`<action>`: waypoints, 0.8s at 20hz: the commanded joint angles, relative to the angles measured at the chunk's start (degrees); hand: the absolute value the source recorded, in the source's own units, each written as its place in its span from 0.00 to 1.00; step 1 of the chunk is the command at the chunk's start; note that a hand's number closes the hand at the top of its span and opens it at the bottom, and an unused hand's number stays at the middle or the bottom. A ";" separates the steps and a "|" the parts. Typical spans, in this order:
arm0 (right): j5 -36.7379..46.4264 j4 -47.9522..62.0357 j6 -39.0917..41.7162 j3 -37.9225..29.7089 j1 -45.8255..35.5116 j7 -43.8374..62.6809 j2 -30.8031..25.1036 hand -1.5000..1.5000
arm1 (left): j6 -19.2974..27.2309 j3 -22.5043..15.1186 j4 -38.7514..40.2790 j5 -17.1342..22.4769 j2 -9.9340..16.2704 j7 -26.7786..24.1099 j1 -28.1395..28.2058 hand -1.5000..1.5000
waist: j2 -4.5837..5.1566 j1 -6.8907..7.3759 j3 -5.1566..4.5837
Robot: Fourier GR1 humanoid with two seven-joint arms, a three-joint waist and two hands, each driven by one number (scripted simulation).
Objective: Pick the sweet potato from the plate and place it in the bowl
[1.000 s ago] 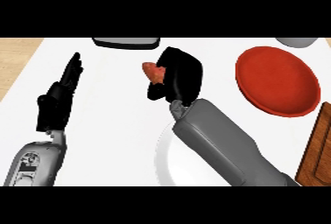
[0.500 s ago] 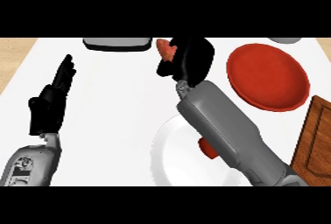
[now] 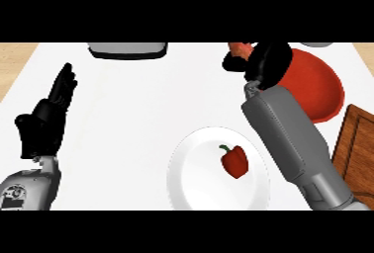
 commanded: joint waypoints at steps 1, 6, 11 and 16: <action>0.39 4.14 -5.04 -4.12 1.86 -3.11 -4.12 1.00 | -1.38 1.48 -0.21 0.76 1.55 1.27 -0.96 0.50 | 0.18 -0.01 0.01; -0.38 9.24 -3.55 -6.99 3.71 -9.01 -10.64 1.00 | 0.76 -0.23 -0.99 -1.08 -1.06 -0.22 1.25 0.50 | 0.13 0.13 0.02; 3.02 21.51 -7.88 -8.91 2.72 -10.69 -11.49 1.00 | -0.28 0.87 2.07 -0.71 -0.18 -0.24 -2.34 0.50 | 0.43 0.54 0.02; -3.55 31.17 -11.90 -15.26 1.80 -20.51 -15.06 1.00 | -0.64 -0.01 -0.15 -0.96 -0.75 -1.00 0.73 0.50 | 0.78 1.67 0.11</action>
